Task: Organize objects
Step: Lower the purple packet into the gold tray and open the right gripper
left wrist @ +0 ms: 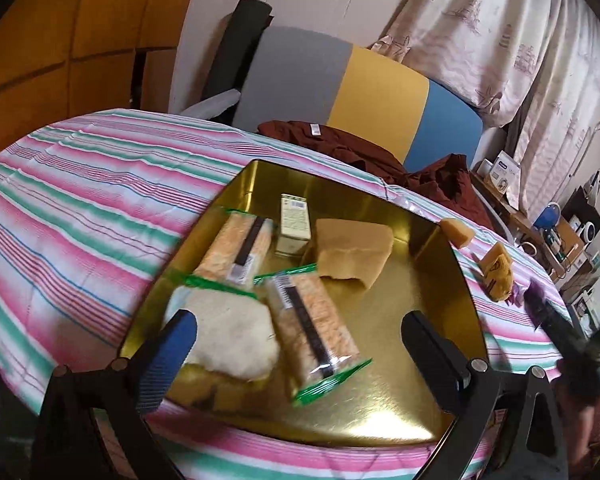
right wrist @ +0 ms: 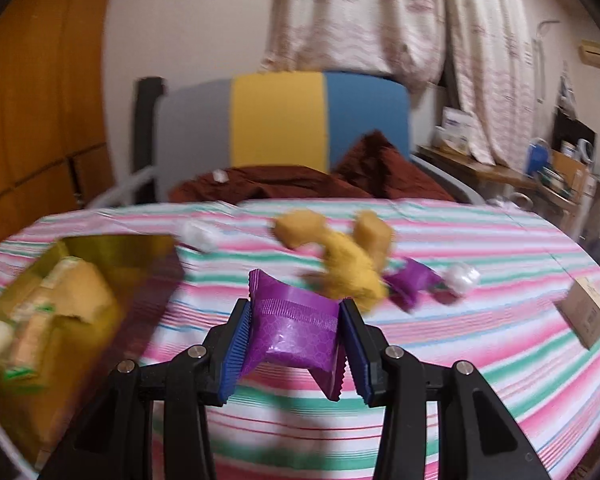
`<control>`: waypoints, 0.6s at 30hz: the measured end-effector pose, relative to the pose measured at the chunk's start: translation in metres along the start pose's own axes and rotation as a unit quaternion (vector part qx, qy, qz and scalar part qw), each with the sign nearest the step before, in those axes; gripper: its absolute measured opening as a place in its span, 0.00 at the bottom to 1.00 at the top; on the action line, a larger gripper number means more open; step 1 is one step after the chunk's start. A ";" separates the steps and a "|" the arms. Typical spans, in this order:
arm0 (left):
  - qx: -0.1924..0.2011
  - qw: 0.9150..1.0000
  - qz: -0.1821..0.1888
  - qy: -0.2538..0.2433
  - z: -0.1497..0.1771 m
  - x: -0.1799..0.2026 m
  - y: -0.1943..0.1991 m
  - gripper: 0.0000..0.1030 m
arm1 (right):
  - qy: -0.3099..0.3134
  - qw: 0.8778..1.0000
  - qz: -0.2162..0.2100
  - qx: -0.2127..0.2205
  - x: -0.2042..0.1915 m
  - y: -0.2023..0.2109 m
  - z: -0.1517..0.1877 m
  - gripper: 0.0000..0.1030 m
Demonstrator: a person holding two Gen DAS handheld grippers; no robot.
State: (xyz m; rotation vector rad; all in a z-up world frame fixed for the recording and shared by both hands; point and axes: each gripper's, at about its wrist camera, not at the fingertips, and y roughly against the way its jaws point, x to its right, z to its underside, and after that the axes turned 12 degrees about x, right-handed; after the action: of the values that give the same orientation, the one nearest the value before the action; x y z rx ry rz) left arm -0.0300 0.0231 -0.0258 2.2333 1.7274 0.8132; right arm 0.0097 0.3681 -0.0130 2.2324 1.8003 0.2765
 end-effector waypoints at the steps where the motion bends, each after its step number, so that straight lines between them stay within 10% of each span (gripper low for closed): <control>1: 0.001 1.000 0.001 0.001 0.001 -0.001 0.001 1.00 | 0.006 1.000 -0.017 0.007 -0.011 0.006 -0.005 0.43; 10: 0.013 0.999 -0.022 0.019 -0.001 -0.018 0.011 1.00 | 0.073 0.981 -0.176 -0.041 -0.129 0.014 -0.022 0.43; 18: 0.026 0.997 -0.052 0.048 -0.011 -0.038 0.020 1.00 | 0.101 0.962 -0.197 -0.156 -0.198 -0.021 -0.004 0.43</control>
State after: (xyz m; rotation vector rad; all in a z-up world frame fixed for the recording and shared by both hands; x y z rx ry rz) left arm -0.0253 -0.0202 -0.0184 2.1483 1.9124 0.8734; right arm -0.0535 0.1795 -0.0131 1.6404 2.0844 0.6721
